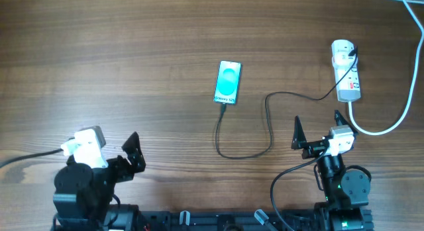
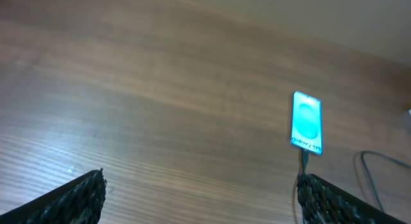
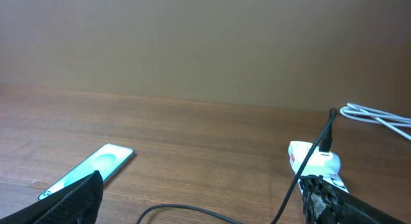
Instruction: Plug charger to phone and switch on socket
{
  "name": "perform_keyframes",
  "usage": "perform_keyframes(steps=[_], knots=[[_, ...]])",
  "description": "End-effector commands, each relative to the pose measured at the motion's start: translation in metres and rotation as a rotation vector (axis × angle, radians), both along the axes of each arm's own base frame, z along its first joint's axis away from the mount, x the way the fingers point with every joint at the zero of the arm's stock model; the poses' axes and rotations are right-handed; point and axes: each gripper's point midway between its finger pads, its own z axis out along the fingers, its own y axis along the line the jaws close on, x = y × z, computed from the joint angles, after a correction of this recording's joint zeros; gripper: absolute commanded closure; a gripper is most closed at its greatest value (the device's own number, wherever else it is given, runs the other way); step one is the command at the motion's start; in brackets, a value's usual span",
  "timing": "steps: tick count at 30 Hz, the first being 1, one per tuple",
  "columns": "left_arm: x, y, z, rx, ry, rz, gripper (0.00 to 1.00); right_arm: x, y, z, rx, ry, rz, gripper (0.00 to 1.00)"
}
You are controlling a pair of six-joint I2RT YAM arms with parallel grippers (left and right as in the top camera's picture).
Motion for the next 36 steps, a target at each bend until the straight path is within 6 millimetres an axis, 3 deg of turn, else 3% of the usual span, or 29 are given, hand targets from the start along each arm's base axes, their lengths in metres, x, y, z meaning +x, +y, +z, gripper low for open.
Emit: perform_keyframes(steps=[1, 5, 14, 28, 32, 34, 36], knots=[[0.002, -0.012, -0.01, 0.054, -0.077, -0.118, 0.0, 0.0, -0.001, 0.002, 0.017, -0.009, -0.007, 0.0], [0.01, -0.015, -0.027, 0.048, -0.143, -0.137, 0.0, 0.0, -0.001, 0.002, 0.017, -0.009, -0.007, 0.0], [0.031, -0.017, -0.038, 0.033, -0.327, -0.136, 0.0, 0.0, -0.001, 0.002, 0.017, -0.009, -0.007, 0.0], [0.058, -0.016, -0.015, 0.062, -0.687, -0.13, 0.0, 0.0, -0.001, 0.002, 0.017, -0.009, -0.008, 0.0], [0.059, -0.01, -0.014, 0.065, -0.688, -0.095, 0.0, 0.0, -0.001, 0.002, 0.017, -0.009, -0.008, 0.0], [0.06, -0.01, -0.022, 0.062, -0.654, -0.097, 0.0, 0.0, -0.001, 0.002, 0.017, -0.009, -0.008, 0.0], [0.062, -0.01, -0.048, 0.059, -0.549, -0.1, 0.0, 0.0, -0.001, 0.002, 0.017, -0.009, -0.007, 0.0]])
